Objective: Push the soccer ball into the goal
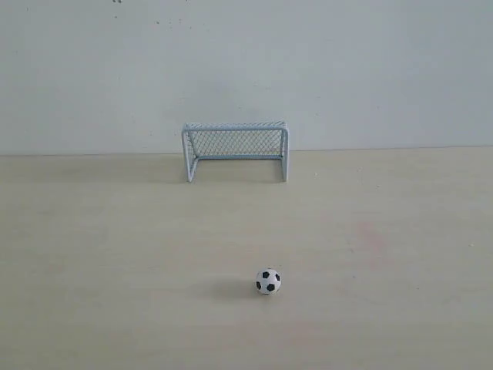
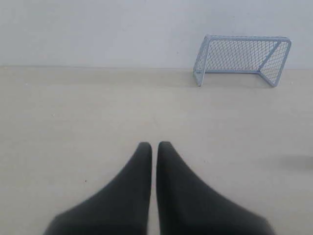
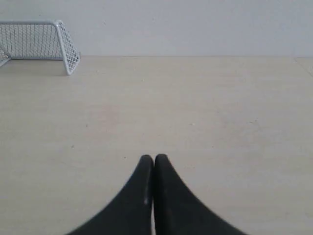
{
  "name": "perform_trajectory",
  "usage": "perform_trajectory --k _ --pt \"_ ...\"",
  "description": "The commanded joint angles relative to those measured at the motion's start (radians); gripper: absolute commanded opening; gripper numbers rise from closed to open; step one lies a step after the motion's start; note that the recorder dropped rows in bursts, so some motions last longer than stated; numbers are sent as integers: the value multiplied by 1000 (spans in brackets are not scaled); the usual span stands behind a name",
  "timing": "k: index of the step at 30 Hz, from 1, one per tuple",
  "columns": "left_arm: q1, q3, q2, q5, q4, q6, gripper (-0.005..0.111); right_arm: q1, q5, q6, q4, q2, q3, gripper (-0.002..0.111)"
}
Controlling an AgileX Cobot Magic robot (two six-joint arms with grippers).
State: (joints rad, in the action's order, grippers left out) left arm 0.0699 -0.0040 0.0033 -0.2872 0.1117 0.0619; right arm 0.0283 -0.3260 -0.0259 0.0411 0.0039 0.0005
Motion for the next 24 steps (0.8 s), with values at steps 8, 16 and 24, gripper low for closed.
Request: perform_trajectory --k 8,16,24 --pt "2 4 -3 -1 -4 -10 4 2 539 -27 -3 -4 0 0" --pt "2 4 -3 -1 -4 -10 4 2 1083 -49 159 -4 -23 0" --pt "2 4 -3 -1 -4 -10 4 2 633 -343 289 87 -343 0"
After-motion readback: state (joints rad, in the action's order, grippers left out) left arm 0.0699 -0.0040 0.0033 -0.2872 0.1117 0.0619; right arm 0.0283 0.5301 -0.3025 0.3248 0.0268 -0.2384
